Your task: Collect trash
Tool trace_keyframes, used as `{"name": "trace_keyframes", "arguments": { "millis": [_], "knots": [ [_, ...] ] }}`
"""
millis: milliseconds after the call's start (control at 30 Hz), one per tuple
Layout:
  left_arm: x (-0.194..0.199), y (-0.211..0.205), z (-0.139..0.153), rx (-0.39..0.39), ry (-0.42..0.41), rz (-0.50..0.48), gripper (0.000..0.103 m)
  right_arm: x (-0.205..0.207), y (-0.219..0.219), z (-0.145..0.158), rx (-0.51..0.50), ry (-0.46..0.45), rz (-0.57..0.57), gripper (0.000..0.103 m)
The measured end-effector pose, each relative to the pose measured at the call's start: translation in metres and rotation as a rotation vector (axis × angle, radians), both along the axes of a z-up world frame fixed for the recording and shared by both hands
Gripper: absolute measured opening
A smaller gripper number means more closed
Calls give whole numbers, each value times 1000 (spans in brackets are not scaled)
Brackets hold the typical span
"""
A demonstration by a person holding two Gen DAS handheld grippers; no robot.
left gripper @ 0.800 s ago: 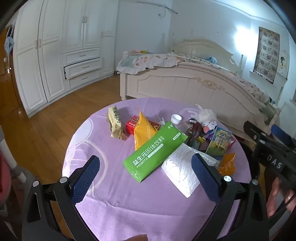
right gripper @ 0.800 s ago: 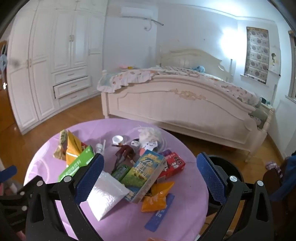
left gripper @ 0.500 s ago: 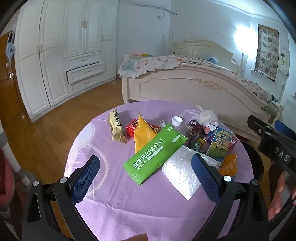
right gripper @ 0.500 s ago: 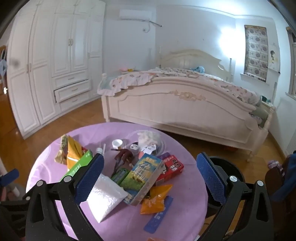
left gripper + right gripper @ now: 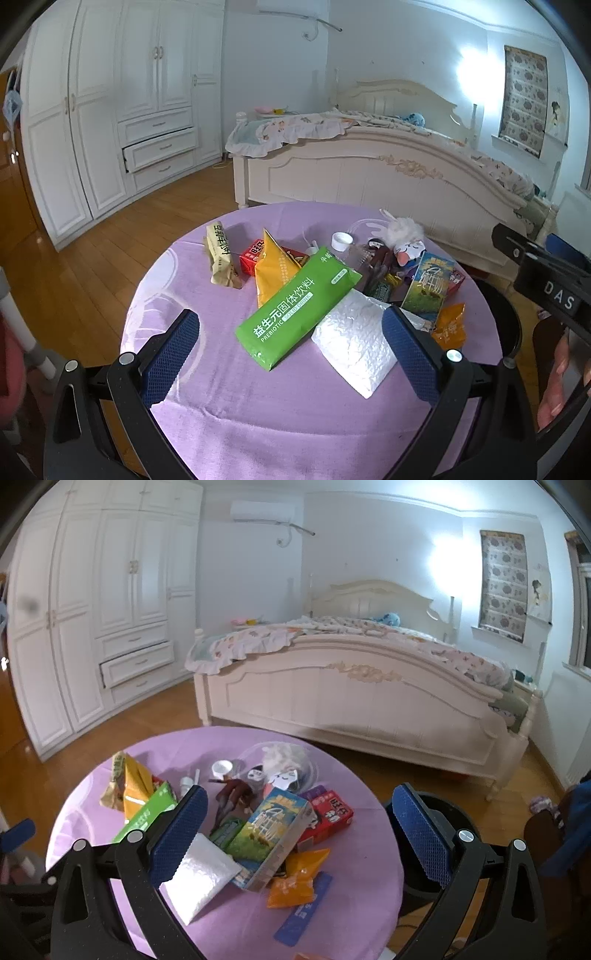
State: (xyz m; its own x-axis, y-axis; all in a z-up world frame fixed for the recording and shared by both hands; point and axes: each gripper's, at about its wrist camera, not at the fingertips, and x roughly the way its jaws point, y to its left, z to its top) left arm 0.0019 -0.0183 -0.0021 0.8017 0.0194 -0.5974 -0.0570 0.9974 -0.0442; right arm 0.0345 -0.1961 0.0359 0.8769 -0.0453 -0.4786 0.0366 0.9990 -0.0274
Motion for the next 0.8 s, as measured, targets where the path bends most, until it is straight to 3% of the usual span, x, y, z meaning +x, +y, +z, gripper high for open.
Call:
{"name": "trace_keyframes", "arguments": {
  "millis": [233,600,800],
  "knots": [
    [-2,11,-2,-61,-17,19,98,-6,1,3,-13,-27,20,99],
    [-8,14,0,-42,-46,17,98,-4,-8,1,53,4,51,99],
    [-7,14,-1,-45,-40,19,98,-4,-5,-3,23,9,34,99]
  ]
}}
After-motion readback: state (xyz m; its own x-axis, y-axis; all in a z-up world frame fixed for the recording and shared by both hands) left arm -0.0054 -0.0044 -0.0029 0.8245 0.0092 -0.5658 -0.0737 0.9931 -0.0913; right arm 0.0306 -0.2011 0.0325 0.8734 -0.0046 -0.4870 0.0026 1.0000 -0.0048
